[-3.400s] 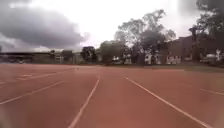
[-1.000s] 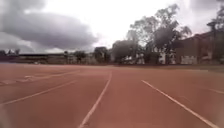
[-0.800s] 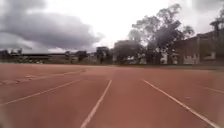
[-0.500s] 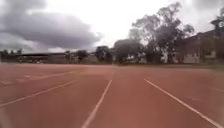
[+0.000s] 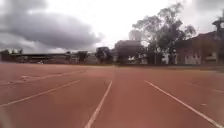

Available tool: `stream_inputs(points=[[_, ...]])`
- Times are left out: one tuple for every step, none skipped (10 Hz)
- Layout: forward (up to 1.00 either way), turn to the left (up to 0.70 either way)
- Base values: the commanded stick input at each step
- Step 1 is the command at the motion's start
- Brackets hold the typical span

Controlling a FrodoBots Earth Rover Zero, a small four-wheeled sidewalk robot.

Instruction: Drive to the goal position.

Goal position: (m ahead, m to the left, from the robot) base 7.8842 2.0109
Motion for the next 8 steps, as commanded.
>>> stream_inputs(points=[[0.45, 0.0], [0.45, 0.0], [0.45, 0.0], [0.45, 0.0], [0.45, 0.0], [0.45, 0.0], [0.45, 0.0], [0.45, 0.0]])
